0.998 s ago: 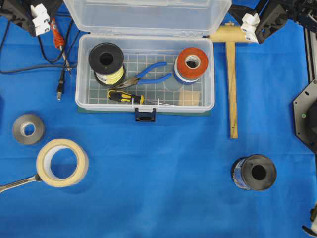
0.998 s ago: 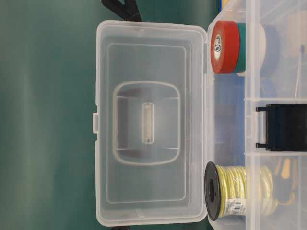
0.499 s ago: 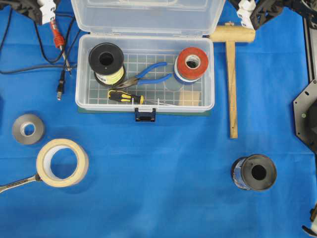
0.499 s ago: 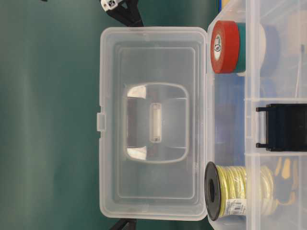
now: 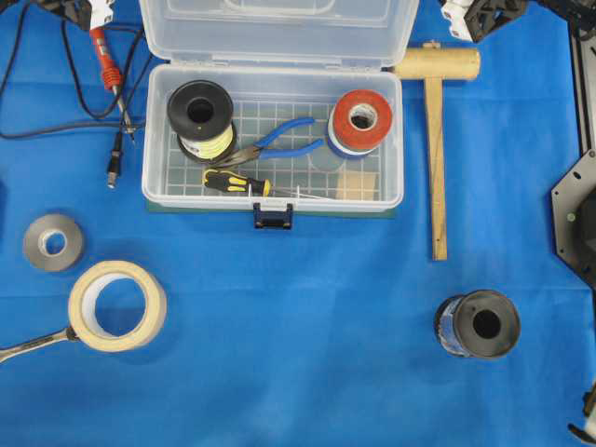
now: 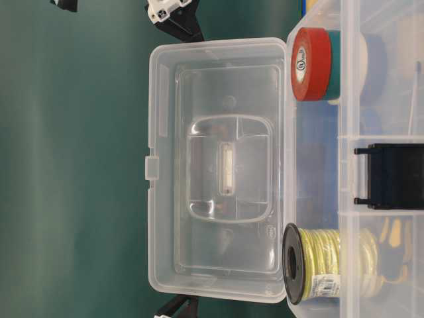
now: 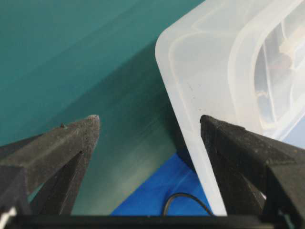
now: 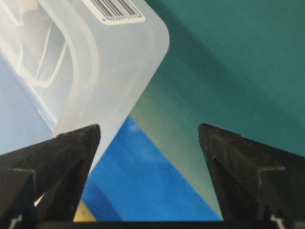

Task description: Open the tool box with both arms.

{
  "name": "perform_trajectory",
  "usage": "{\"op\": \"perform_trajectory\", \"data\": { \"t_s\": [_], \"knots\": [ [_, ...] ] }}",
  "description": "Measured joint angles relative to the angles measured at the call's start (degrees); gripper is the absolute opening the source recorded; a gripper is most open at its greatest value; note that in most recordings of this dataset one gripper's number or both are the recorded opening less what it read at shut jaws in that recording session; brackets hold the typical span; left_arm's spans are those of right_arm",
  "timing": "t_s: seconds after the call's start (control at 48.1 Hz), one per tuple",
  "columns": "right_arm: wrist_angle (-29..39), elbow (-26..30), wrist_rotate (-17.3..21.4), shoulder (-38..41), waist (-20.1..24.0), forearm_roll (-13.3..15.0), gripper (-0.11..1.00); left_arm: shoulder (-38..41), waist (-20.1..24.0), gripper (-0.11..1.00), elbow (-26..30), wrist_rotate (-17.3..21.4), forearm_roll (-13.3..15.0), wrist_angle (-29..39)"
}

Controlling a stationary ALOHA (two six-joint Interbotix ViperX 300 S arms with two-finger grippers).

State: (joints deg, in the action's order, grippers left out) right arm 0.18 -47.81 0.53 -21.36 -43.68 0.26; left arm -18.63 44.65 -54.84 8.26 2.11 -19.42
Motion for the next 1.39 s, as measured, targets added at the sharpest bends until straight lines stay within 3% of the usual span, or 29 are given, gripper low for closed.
{"op": "perform_trajectory", "data": {
  "t_s": [0.416,0.707,0.894,1.392],
  "knots": [
    [4.31,-5.71,0.00,-9.23,-2.64,0.00,0.86,-6.86,2.99,0.90,-6.68,0.35,-0.18,2.46],
    [6.15,-7.47,0.79,-12.92,-2.11,0.00,0.86,-8.88,1.67,0.90,-7.82,-0.70,-0.18,4.39],
    [7.65,-7.56,0.97,-13.01,5.19,-0.18,0.86,-10.37,-5.45,0.90,-8.61,-0.88,-0.09,8.09],
    [12.30,-8.44,1.05,-13.10,33.66,-0.79,0.85,-20.65,-30.76,0.90,-12.92,-1.23,-0.09,13.18]
  ]
}}
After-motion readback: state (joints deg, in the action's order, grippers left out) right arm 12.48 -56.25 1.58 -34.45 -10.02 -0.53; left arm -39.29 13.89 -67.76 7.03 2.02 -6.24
